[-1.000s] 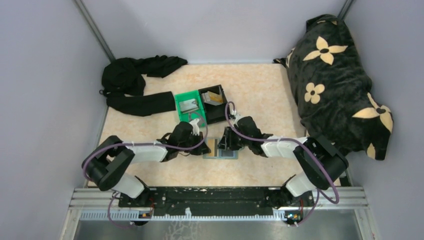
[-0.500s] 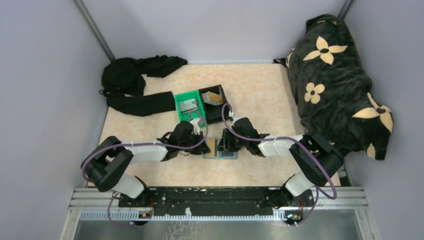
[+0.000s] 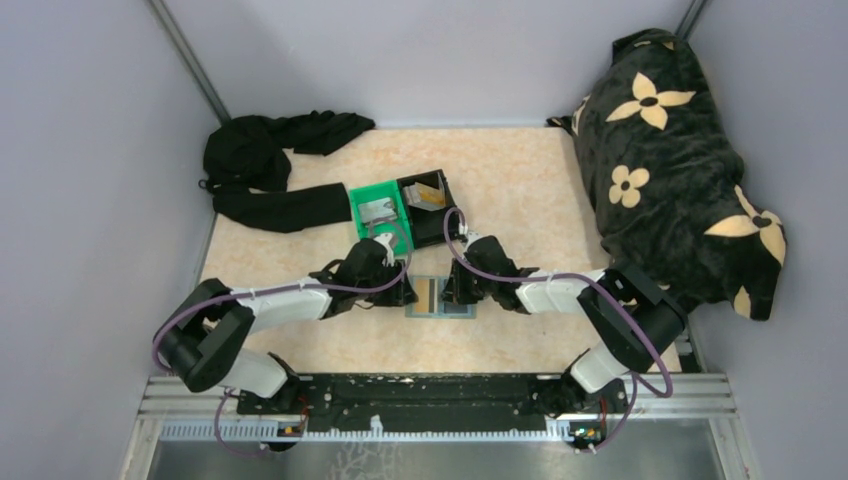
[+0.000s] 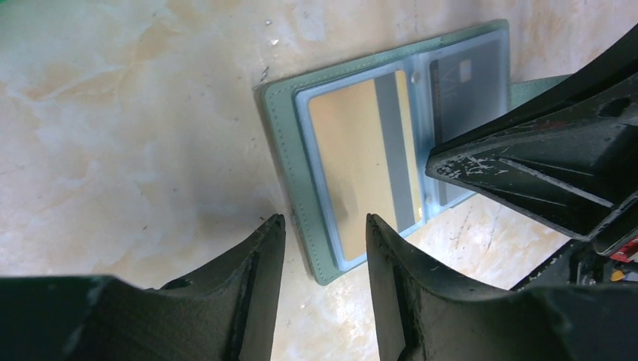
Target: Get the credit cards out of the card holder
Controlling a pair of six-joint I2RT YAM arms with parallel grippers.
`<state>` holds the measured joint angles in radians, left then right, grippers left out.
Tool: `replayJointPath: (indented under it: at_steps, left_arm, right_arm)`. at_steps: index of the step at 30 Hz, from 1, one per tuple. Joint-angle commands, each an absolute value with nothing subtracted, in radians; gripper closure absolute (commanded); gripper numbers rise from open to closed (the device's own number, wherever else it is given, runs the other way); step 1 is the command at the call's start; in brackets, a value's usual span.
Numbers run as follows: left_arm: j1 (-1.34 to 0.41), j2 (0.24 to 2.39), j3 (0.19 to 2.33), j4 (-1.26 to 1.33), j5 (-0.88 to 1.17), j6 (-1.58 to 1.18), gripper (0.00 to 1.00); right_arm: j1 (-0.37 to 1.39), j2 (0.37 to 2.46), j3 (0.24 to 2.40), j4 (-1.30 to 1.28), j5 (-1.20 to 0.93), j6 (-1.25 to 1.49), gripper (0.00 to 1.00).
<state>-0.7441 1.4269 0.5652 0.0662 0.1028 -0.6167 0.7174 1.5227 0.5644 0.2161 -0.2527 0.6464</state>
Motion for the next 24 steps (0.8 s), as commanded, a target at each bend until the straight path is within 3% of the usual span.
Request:
replayJointPath:
  at_steps: [1,14,24]
  left_arm:
    - [-0.744,1.477,0.554,0.134,0.175,-0.642,0.5]
    - [-0.744,1.446,0.586,0.187,0.293,-0.668,0.63]
    - [-0.744,1.396,0.653,0.062,0.252,-0.652,0.61]
  right_arm:
    - [0.729,1.528,0.574,0.23,-0.239,0.633,1.0]
    - [0.729,1.546,0.564,0.248,-0.242,0.638,1.0]
    - [0.729,1.561,0.569,0.259,-0.247,0.635,1.0]
